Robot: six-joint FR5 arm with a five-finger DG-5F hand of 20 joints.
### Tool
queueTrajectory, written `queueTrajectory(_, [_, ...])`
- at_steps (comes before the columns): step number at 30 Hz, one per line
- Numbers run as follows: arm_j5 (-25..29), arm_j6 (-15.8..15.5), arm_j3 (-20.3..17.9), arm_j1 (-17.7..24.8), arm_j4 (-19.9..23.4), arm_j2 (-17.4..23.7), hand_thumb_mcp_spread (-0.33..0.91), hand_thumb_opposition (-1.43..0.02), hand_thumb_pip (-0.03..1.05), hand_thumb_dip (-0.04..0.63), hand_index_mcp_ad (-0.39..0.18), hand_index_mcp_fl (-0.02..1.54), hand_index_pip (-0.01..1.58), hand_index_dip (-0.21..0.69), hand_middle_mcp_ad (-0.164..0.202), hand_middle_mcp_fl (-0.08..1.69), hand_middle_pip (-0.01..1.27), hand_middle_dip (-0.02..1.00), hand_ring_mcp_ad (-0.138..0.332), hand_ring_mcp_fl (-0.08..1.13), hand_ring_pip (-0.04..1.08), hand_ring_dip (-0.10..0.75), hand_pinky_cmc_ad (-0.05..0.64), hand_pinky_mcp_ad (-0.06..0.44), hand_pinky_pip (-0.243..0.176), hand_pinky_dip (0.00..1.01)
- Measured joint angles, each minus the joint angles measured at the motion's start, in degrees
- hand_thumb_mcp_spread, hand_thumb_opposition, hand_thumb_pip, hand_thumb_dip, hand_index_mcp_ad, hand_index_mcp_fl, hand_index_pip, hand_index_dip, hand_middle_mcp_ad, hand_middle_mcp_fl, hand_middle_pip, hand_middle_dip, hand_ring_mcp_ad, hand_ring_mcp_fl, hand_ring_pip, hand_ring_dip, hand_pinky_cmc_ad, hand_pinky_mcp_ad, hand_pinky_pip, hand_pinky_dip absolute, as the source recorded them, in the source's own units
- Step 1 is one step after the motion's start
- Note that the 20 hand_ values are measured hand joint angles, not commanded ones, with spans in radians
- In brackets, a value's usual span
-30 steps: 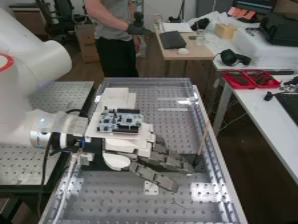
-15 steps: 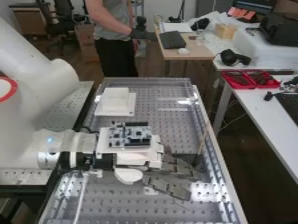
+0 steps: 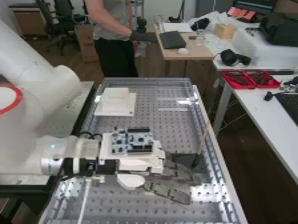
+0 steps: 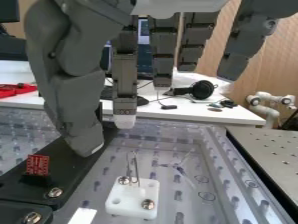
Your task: Grab the paper clip and place it in the clear container
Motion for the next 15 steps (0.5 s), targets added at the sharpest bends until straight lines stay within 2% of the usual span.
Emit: queueTrajectory(15, [-1.2, -0.7, 1.9, -0.8, -0.5, -1.7, 0.51, -0.83, 0.44, 0.251, -0.113, 0.43, 1.05, 0.094, 0.072, 0.28, 0.13, 0.31, 0.073, 0.11, 0.13, 0.086, 0.330, 0.278, 0.084, 0.20])
